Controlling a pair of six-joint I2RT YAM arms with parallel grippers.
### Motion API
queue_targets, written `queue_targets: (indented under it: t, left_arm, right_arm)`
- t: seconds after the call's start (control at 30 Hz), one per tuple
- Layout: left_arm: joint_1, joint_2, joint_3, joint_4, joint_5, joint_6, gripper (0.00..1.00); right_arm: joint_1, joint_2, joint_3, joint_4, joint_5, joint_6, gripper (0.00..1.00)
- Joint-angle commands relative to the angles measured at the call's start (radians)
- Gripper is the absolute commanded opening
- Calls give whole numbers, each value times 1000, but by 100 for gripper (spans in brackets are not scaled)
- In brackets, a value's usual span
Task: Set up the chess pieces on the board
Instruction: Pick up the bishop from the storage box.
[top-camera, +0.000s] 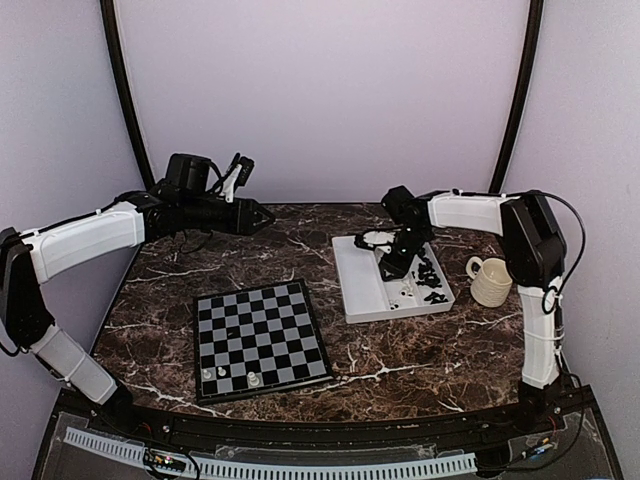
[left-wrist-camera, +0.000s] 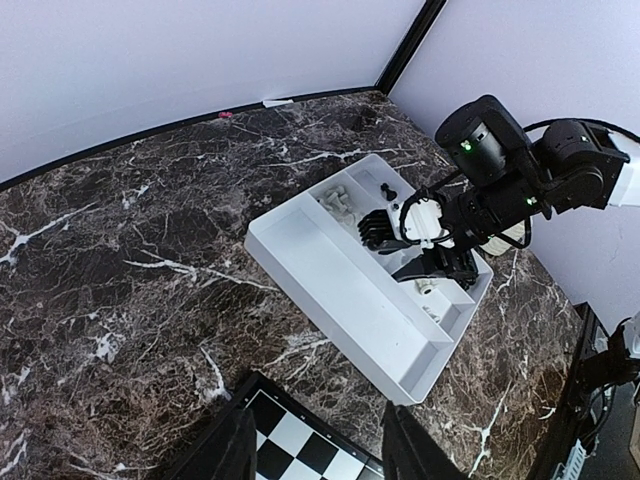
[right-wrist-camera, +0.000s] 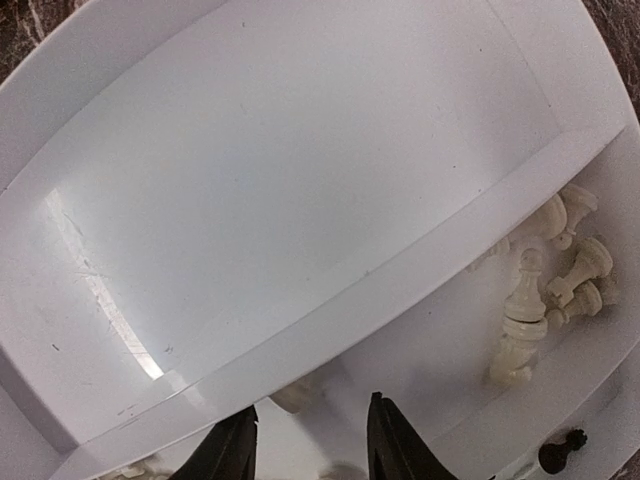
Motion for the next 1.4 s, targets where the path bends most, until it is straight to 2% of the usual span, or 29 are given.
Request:
queue_targets:
  t: [0.0, 0.5, 0.7, 0.9, 1.07, 1.37]
  left_arm:
    - [-1, -20, 3, 2, 0, -6, 45]
    - [-1, -12, -5, 13, 5, -14, 45]
    - [-1, -10, -6, 14, 10, -15, 45]
    - [-1, -14, -12, 14, 14, -22, 45]
    - [-1, -18, -22, 25, 16, -31, 45]
    - [-1, -15, -20, 34, 20, -45, 45]
  right_arm:
    - [3, 21, 32, 30, -2, 21, 38]
    - [-40, 60, 78, 50, 52, 81, 31]
    - [-43, 55, 74, 40, 14, 83, 31]
    - [-42, 70, 85, 32, -39, 136, 40]
    - [-42, 116, 119, 43, -34, 202, 42]
    - [-42, 190, 192, 16, 19, 272, 31]
